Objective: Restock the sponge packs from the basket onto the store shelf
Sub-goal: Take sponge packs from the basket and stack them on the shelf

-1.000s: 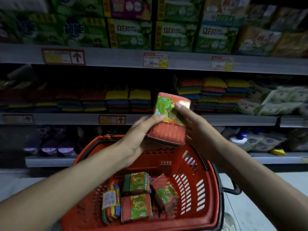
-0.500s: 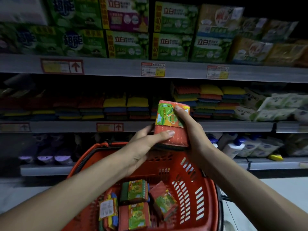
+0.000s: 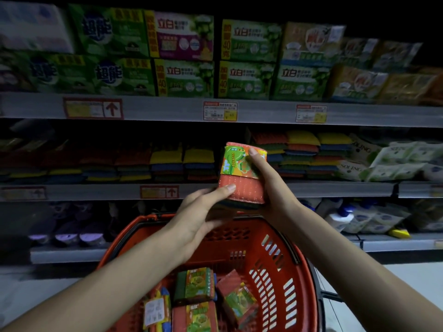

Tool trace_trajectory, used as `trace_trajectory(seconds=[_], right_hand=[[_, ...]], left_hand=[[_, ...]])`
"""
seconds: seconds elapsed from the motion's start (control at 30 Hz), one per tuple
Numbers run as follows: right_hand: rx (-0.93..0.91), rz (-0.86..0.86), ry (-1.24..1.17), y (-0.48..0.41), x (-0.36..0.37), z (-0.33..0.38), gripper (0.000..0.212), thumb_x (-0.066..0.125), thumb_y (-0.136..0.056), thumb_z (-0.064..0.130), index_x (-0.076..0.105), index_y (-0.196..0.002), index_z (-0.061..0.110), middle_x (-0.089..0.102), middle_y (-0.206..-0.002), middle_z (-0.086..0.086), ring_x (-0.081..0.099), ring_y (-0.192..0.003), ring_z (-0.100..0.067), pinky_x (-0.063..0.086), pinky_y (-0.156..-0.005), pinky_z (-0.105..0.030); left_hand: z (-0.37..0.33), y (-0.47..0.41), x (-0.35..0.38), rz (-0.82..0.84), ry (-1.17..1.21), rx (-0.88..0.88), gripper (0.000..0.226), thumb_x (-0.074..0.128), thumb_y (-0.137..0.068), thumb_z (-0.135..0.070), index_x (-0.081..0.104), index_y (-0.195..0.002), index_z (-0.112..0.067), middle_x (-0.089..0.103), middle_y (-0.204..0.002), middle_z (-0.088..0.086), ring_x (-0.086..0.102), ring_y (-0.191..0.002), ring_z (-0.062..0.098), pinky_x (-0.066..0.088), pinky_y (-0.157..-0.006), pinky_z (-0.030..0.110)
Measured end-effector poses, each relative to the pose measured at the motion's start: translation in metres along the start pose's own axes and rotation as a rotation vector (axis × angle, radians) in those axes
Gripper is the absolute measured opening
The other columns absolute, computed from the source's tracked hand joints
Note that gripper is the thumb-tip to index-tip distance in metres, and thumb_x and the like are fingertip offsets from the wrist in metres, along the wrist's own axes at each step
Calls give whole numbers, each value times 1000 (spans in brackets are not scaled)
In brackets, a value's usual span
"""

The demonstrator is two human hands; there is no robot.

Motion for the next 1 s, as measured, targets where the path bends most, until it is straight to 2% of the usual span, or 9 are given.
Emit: trace_trajectory(seconds=[0.13,0.27,0.37,0.47,0.57,0.67,0.83,0.9,1.0], right_hand=[[17,-165,166,3,-2,-3,60,58,-89,69,69,-121,21,78,-108,-13,73,-107,-32,56,-98,-43],[-65,-252,153,11,-3,-6,36,66,-95,41,63,-123,17,72,-107,-9,72,-94,-22,60,-90,-40],[-102,-230,177,14,2,-3,17,62,-99,21,69,-115,19,72,-112,-7,71,-104,-24,59,-91,-41],[-163,-206,211,13,6,3,24,61,-97,15,69,-117,26,72,-114,-2,68,-108,-18,59,-91,-39],[-197,-176,238,8,7,6,40,61,-96,12,63,-134,25,68,-124,-2,65,-111,-13,57,-95,-39],[-212,-159,215,-1,9,10,55,62,-94,10,54,-147,23,60,-138,0,62,-119,-14,56,-99,-42],[-216,-168,169,-15,8,15,66,62,-93,8,42,-155,21,53,-148,-3,64,-118,-13,58,-96,-37],[-203,-187,150,-21,7,16,67,62,-93,7,41,-156,20,48,-153,-7,59,-126,-20,58,-96,-36],[-183,-212,141,-27,6,15,67,62,-94,8,39,-156,18,46,-155,-8,57,-130,-24,57,-98,-38]], left_hand=[[-4,-13,-9,-96,108,-20,52,85,-76,-28,69,-119,-6,78,-107,11,74,-104,25,61,-82,37],[-10,-33,-15,-194,159,-3,56,88,-76,-28,66,-122,-6,76,-113,11,76,-97,26,61,-77,33],[-15,-47,-10,-214,204,7,67,93,-71,-31,64,-126,-7,72,-120,11,77,-94,28,61,-72,30],[-22,-55,-3,-256,190,33,64,92,-73,-33,63,-124,-7,68,-120,7,75,-95,29,62,-71,28],[-29,-62,4,-276,138,87,49,87,-79,-33,69,-113,-2,75,-108,12,77,-89,26,62,-70,29],[-35,-71,9,-293,84,132,43,83,-83,-36,70,-105,-2,75,-109,13,77,-89,25,63,-74,31],[-46,-81,22,-293,120,138,28,69,-96,-34,60,-114,-14,64,-95,-3,73,-88,24,62,-86,38],[-44,-83,25,-297,111,114,21,61,-101,-28,57,-117,-14,66,-97,3,74,-92,28,61,-87,40],[-38,-85,25,-309,65,79,14,54,-103,-19,56,-113,-10,68,-115,21,73,-99,34,61,-83,39]])
Point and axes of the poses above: each hand's wrist, its own y-axis away from the middle knuckle, its own x-axis out of the palm, z = x × y, the point moved 3 cm from there along -y, towards the middle knuckle
